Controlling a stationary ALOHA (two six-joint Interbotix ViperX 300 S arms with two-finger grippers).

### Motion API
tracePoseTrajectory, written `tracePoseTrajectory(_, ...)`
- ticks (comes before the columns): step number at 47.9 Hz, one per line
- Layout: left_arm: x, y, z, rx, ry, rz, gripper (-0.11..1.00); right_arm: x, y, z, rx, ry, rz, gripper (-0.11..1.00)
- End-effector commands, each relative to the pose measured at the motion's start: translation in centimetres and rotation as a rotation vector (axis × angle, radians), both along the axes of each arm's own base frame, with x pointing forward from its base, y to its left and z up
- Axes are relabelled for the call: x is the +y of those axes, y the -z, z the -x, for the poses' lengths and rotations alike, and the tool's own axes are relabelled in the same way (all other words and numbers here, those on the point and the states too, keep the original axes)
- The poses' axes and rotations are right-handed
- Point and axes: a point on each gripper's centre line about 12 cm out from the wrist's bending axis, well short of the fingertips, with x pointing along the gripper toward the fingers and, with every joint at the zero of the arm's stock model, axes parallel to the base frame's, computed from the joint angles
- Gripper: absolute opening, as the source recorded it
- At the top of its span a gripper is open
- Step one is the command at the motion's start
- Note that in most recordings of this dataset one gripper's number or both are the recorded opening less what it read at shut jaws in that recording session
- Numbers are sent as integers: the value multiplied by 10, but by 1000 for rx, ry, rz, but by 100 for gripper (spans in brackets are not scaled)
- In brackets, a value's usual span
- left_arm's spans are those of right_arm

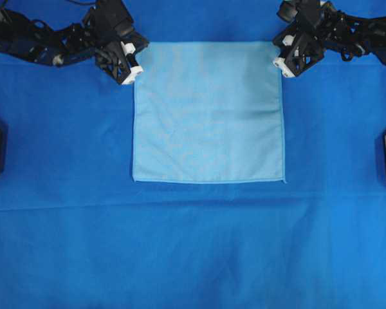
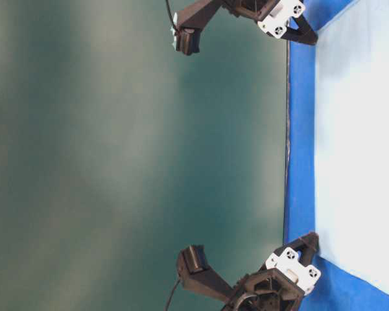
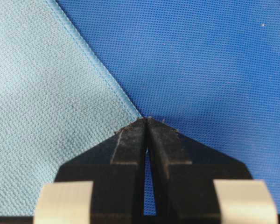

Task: Fold the light blue towel.
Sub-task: 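Move both grippers to the towel's far corners and grasp them, then lift the far edge and fold it toward the near edge with both grippers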

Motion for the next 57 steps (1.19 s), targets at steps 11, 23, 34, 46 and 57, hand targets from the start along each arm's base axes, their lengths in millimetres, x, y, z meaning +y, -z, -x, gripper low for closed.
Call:
tracePoseTrajectory(11,6,-43,-11,-67,36,-96,3,1,-34,3,-60,7,53,1)
tracePoseTrajectory(23,7,-46,-12,-68,53,-125,3,3,-47,6,-66,10,60,1)
tracePoseTrajectory(34,0,-52,-12,-71,76,-140,3,9,-47,7,-76,17,43,1)
tracePoseTrajectory(46,-46,-75,-11,-110,182,-155,3,46,-57,6,-105,-34,9,1)
tracePoseTrajectory(57,-106,-70,-5,-101,313,-96,3,101,-63,4,-151,-122,-61,1)
